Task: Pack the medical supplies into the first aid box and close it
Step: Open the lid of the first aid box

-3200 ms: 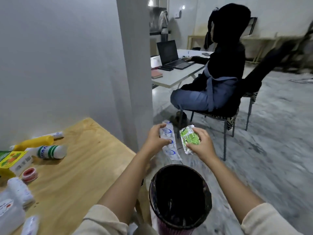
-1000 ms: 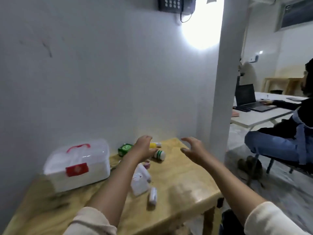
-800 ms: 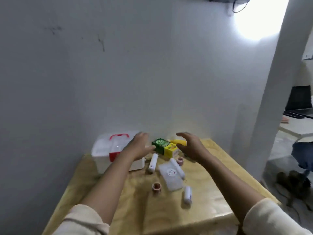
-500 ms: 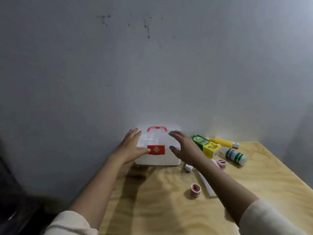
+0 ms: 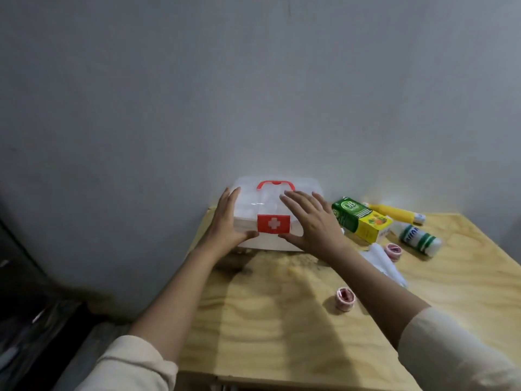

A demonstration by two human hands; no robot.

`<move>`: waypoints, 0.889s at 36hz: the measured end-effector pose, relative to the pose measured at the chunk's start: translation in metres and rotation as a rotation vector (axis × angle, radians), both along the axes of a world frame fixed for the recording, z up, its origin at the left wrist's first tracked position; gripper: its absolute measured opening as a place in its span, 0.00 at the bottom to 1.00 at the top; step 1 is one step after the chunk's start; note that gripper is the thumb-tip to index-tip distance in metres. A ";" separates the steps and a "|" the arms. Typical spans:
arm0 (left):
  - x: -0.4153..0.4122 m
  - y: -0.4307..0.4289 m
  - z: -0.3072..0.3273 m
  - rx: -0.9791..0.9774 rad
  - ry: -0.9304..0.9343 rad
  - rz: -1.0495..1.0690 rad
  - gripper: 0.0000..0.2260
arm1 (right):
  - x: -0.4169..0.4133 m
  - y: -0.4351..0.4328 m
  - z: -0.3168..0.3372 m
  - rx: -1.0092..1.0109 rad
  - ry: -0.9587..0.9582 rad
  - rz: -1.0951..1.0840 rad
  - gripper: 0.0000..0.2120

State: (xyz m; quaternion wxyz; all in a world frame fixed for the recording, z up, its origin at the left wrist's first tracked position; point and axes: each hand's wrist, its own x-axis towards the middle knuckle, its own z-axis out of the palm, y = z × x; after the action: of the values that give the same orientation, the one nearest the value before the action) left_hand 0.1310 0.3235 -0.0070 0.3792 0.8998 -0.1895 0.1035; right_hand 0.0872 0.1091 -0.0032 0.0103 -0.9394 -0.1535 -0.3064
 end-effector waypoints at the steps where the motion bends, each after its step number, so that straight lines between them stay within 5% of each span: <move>1: 0.000 0.000 -0.001 -0.006 -0.007 0.001 0.48 | -0.001 -0.002 0.000 0.001 -0.007 0.020 0.34; 10: -0.004 -0.002 -0.003 -0.030 -0.038 -0.003 0.44 | -0.003 -0.007 0.006 0.132 -0.031 0.126 0.23; 18: -0.011 -0.005 -0.002 -0.047 -0.057 -0.009 0.42 | 0.001 -0.005 0.011 0.320 0.008 0.047 0.24; 32: -0.012 -0.016 -0.006 -0.195 0.059 0.013 0.49 | 0.009 -0.004 0.017 0.585 0.065 0.133 0.14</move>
State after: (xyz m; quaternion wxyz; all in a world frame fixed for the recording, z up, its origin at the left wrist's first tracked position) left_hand 0.1194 0.3070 -0.0134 0.4697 0.8625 -0.1614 0.0975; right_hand 0.0964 0.1054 0.0134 0.3055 -0.8937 -0.1195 -0.3062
